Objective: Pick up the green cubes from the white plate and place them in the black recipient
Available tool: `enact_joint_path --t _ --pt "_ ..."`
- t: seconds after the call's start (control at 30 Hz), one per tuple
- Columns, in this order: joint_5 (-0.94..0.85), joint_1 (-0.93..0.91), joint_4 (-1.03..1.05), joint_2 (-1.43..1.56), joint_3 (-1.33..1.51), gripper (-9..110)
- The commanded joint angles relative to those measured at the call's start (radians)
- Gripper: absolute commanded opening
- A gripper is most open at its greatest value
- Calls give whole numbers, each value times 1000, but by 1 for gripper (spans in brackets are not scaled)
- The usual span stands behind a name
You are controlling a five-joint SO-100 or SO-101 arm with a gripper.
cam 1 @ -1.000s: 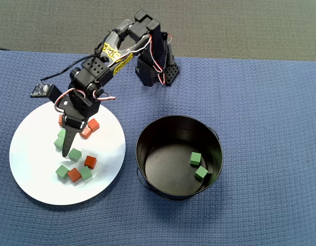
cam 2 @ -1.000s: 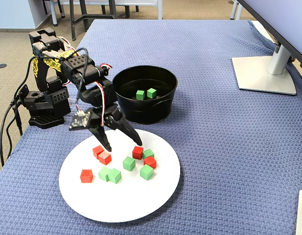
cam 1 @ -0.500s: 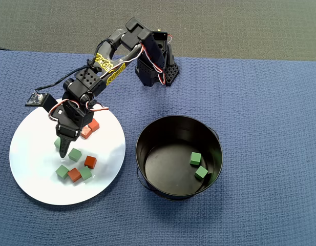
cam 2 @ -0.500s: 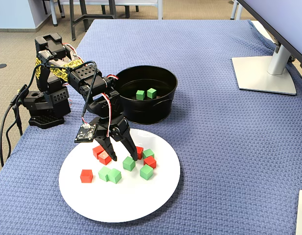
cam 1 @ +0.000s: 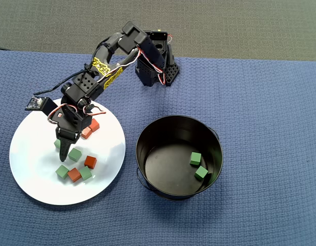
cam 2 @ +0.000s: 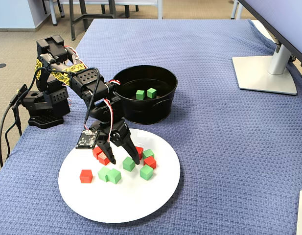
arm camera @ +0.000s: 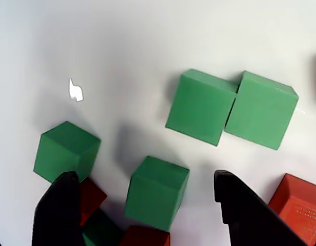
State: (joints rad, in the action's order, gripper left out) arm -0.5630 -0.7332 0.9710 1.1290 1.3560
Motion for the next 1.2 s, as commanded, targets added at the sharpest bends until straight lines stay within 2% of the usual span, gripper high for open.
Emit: enact_joint_path --t 0.0,0.3,0.47,1.17 --pt "-6 -9 5 -3 -69 26" --pt "61 9 -8 -25 -72 23" --pt "137 29 55 -28 -118 21" --pt "207 106 81 -115 -206 17"
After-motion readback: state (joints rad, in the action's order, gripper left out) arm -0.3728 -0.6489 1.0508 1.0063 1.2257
